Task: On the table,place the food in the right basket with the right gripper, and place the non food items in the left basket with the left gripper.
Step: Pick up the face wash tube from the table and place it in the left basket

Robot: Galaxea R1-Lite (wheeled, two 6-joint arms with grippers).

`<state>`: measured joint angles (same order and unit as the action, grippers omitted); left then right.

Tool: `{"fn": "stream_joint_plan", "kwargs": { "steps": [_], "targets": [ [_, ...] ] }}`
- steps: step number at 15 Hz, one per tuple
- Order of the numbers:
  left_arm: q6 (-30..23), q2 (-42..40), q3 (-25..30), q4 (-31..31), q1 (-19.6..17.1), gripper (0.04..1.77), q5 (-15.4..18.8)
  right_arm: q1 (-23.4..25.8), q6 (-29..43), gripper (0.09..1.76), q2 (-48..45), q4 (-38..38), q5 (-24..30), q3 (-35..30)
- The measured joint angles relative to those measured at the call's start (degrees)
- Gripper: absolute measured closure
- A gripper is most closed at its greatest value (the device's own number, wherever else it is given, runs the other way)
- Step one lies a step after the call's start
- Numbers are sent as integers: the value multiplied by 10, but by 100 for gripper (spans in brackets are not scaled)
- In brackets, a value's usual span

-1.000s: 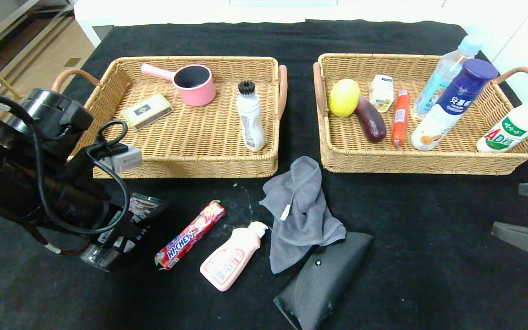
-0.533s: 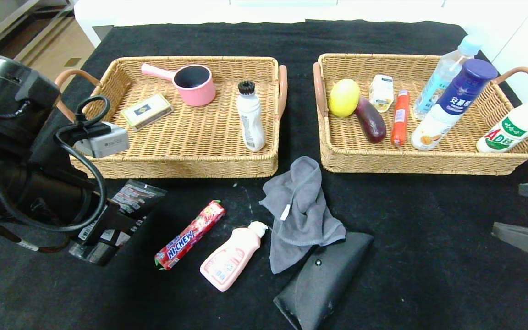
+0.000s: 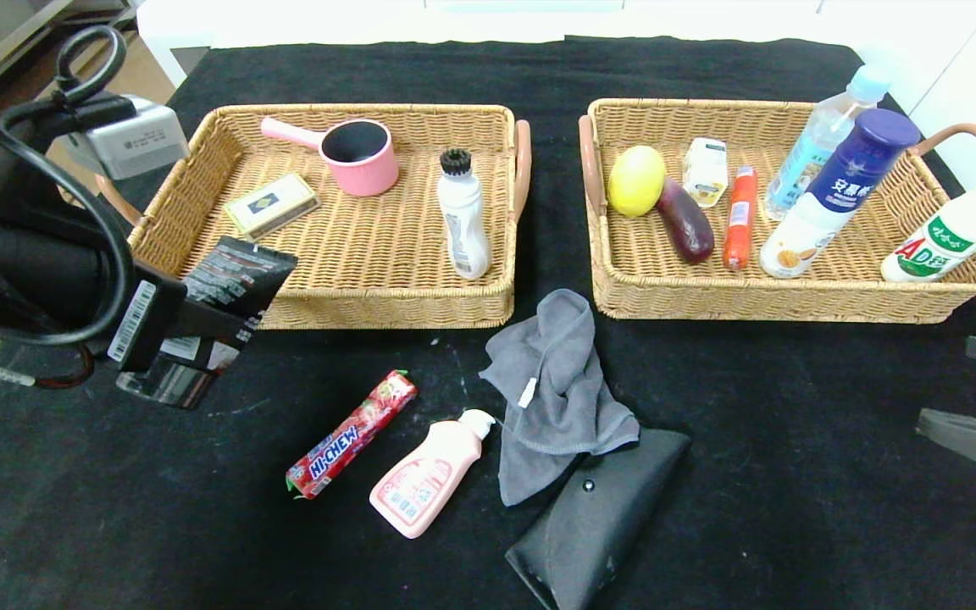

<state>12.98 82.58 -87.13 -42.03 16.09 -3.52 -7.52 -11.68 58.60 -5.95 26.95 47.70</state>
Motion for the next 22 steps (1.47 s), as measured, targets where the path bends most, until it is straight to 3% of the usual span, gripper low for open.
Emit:
{"fn": "stream_joint_plan", "kwargs": {
  "steps": [4,11,17,22],
  "targets": [
    [0,9,-54,20,-4,127,-1,0,0,14,-5,0,0,1],
    [-4,65,-91,189,-40,128,-4,0,0,14,-14,0,0,2],
    [-39,156,-156,260,-87,128,3,1,1,14,-15,3,-1,2],
    [-55,211,-176,313,-130,129,58,1,0,14,-16,4,-1,1]
  ]
}}
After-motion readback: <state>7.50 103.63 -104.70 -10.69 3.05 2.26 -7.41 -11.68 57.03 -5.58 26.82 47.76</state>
